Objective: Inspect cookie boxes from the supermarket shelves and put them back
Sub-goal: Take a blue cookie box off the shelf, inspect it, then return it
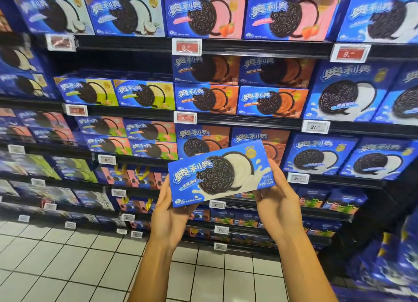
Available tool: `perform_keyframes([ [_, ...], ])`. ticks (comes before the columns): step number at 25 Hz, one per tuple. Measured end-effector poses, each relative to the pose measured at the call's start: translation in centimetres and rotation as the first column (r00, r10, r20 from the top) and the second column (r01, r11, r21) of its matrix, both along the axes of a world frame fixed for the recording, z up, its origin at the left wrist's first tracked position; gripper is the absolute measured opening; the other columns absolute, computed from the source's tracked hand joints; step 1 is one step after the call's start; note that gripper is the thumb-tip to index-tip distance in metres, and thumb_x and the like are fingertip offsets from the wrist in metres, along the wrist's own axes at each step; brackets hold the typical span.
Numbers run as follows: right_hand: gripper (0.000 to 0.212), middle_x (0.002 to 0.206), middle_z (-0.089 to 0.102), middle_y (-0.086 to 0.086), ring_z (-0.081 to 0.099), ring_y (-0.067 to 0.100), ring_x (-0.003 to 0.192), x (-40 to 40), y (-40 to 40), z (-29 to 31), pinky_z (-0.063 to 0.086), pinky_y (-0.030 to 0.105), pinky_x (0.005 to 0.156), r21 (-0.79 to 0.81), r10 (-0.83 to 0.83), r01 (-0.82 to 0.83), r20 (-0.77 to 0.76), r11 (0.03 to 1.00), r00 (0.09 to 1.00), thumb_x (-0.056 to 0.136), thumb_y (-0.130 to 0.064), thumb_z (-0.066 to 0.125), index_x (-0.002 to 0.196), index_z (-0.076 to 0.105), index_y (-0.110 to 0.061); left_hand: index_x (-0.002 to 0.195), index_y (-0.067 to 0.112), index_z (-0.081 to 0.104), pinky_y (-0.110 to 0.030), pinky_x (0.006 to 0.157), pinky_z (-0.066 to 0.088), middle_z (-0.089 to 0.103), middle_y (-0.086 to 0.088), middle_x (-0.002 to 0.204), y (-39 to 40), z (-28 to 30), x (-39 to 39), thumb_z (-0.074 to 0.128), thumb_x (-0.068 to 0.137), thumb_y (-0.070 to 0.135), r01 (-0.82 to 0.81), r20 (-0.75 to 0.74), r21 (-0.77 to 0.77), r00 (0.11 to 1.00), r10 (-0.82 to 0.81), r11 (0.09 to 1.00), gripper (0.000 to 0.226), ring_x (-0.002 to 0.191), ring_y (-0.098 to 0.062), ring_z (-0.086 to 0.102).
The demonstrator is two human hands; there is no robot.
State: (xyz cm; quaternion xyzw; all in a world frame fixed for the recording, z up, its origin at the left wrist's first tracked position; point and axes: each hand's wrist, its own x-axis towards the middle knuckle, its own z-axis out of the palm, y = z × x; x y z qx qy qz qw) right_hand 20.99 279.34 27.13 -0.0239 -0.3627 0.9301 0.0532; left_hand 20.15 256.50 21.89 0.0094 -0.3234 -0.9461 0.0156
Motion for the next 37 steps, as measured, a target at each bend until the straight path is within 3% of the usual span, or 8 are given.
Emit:
perform_keyframes([
  [5, 0.056, 0.132, 0.064, 0.009, 0.062, 0.024, 0.108, 0.0, 0.1, 0.0, 0.054, 0.042, 0.088, 0.095, 0.062, -0.058, -0.035, 0.994, 0.997, 0.087, -0.023, 0.067, 0.141, 0.053, -0.016, 0.141, 0.027, 0.05, -0.049, 0.088, 0.057, 0.062, -0.008, 0.135, 0.2, 0.1, -0.2, 0.036, 0.105, 0.021, -0.006, -0.004, -0.047, 1.0, 0.005, 0.999, 0.039, 0.114, -0.026, 0.065],
  [11, 0.086, 0.119, 0.073, -0.008, 0.07, 0.012, 0.096, 0.5, -1.3, 2.0, 0.057, 0.023, 0.072, 0.333, -0.127, 0.193, -0.21, 0.923, 0.97, 0.068, -0.001, 0.082, 0.141, 0.046, -0.029, 0.134, 0.011, 0.056, -0.04, 0.082, 0.056, 0.069, -0.007, 0.125, 0.6, 0.3, -2.8, 0.042, 0.103, 0.035, 0.037, 0.166, -0.372, 0.986, 0.028, 0.928, 0.041, 0.109, -0.021, 0.069],
  [16, 0.079, 0.135, 0.063, -0.014, 0.06, 0.013, 0.124, 2.0, -3.7, 3.2, 0.055, 0.033, 0.094, 0.597, 0.117, 0.13, -0.357, 0.792, 0.927, 0.061, -0.027, 0.092, 0.13, 0.058, -0.045, 0.127, 0.008, 0.06, -0.04, 0.078, 0.059, 0.073, -0.011, 0.114, 2.5, 1.0, -3.8, 0.045, 0.103, 0.028, 0.174, 0.226, -0.44, 0.971, -0.079, 0.881, 0.034, 0.101, -0.025, 0.072],
  [19, 0.077, 0.137, 0.06, -0.015, 0.055, 0.014, 0.129, 2.2, -4.0, 3.9, 0.052, 0.042, 0.101, 0.688, 0.191, 0.124, -0.364, 0.715, 0.912, 0.068, -0.017, 0.087, 0.129, 0.056, -0.054, 0.12, 0.008, 0.065, -0.044, 0.077, 0.058, 0.072, -0.016, 0.116, 3.0, 1.3, -4.5, 0.043, 0.106, 0.015, 0.179, 0.249, -0.447, 0.966, -0.07, 0.877, 0.027, 0.107, -0.033, 0.068],
  [25, 0.083, 0.141, 0.057, -0.015, 0.056, 0.012, 0.128, 2.2, -3.8, 3.9, 0.054, 0.03, 0.095, 0.695, 0.206, 0.161, -0.413, 0.7, 0.887, 0.071, -0.017, 0.086, 0.139, 0.048, -0.048, 0.118, 0.012, 0.066, -0.04, 0.074, 0.059, 0.072, -0.015, 0.116, 2.6, 1.9, -4.5, 0.044, 0.105, 0.017, 0.175, 0.235, -0.504, 0.97, -0.061, 0.846, 0.026, 0.102, -0.029, 0.071],
  [29, 0.073, 0.151, 0.047, -0.007, 0.059, 0.012, 0.125, 1.9, -2.6, 4.4, 0.057, 0.028, 0.087, 0.626, 0.064, 0.2, -0.373, 0.754, 0.925, 0.072, -0.042, 0.081, 0.134, 0.047, -0.06, 0.119, 0.013, 0.066, -0.042, 0.083, 0.056, 0.073, -0.012, 0.113, 0.7, 3.4, -4.3, 0.052, 0.1, 0.036, 0.157, 0.186, -0.599, 0.981, -0.055, 0.785, 0.033, 0.097, -0.024, 0.071],
  [34, 0.06, 0.159, 0.037, 0.002, 0.047, 0.023, 0.139, 0.8, -0.6, 5.8, 0.056, 0.043, 0.098, 0.465, -0.207, 0.318, -0.274, 0.826, 0.939, 0.075, -0.051, 0.072, 0.13, 0.053, -0.034, 0.101, 0.018, 0.07, -0.032, 0.07, 0.059, 0.077, -0.002, 0.102, -0.9, 8.1, -3.5, 0.049, 0.101, 0.038, 0.047, 0.07, -0.545, 0.997, -0.01, 0.837, 0.029, 0.088, -0.011, 0.073],
  [37, 0.08, 0.132, 0.064, 0.01, 0.066, 0.025, 0.114, 0.3, 0.0, 7.1, 0.061, 0.039, 0.086, 0.459, -0.227, 0.297, -0.203, 0.837, 0.953, 0.073, -0.061, 0.063, 0.131, 0.051, -0.008, 0.107, 0.005, 0.063, -0.035, 0.091, 0.055, 0.071, -0.005, 0.122, -1.2, 10.8, -2.8, 0.035, 0.104, 0.048, -0.02, -0.09, -0.54, 0.995, -0.034, 0.842, 0.052, 0.114, -0.016, 0.066],
])
